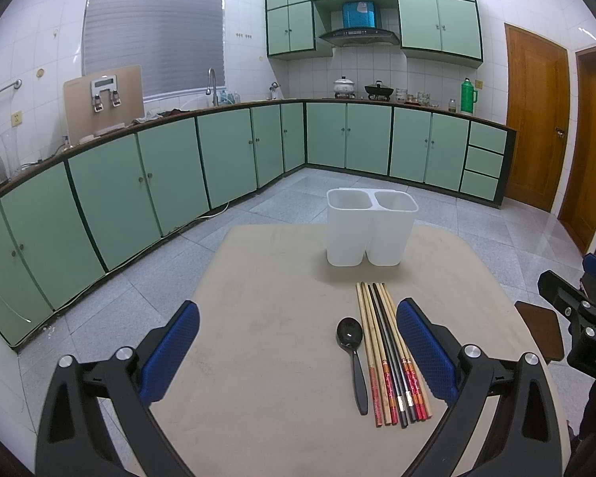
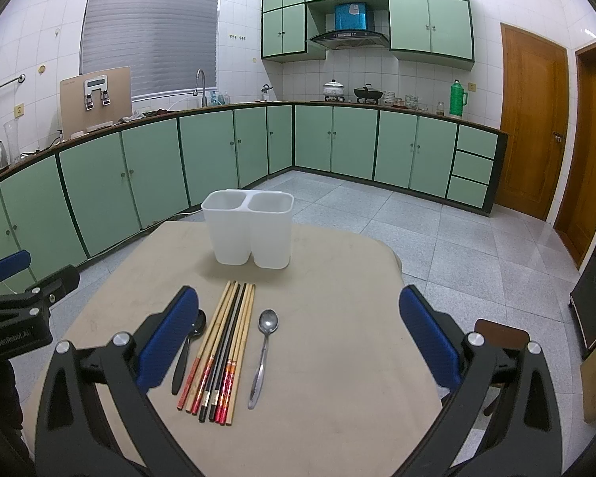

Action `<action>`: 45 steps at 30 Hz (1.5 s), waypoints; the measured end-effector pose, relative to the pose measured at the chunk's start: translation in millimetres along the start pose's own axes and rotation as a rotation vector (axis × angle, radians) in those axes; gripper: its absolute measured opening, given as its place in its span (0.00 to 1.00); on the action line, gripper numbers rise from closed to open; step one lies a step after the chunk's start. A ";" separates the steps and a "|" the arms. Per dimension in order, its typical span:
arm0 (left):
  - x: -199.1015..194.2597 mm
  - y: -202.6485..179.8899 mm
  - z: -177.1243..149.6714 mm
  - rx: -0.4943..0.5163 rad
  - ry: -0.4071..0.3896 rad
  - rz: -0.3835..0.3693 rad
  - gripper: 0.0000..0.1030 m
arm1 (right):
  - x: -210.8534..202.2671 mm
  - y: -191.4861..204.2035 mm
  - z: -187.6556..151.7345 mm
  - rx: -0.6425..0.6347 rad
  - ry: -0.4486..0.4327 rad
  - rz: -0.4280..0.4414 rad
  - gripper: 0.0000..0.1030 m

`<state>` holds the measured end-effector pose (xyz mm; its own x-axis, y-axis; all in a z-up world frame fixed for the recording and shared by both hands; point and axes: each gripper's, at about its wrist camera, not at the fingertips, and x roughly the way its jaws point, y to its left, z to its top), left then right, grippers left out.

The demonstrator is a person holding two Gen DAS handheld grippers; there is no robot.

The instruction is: Organize utensils

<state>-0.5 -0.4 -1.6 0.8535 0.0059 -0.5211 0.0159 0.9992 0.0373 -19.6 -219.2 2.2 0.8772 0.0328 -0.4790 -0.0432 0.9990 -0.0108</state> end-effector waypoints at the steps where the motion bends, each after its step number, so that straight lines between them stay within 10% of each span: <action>1: 0.0 0.8 0.0 0.000 -0.001 0.000 0.94 | 0.0 0.0 0.1 -0.001 0.000 -0.001 0.95; 21: 22.6 9.9 -2.1 -0.001 0.034 0.019 0.94 | 23.1 1.4 -0.1 -0.018 0.048 0.002 0.95; 32: 99.2 22.7 -8.8 0.009 0.170 0.045 0.94 | 109.4 6.7 -6.9 -0.017 0.239 0.060 0.95; 45: 158.3 24.1 -36.0 0.014 0.314 0.026 0.90 | 207.8 16.9 -41.8 0.014 0.464 0.110 0.61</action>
<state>116.3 26.1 -113.9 0.6511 0.0460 -0.7576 0.0053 0.9979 0.0651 142.0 -196.8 -134.3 0.5617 0.1250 -0.8178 -0.1146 0.9907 0.0727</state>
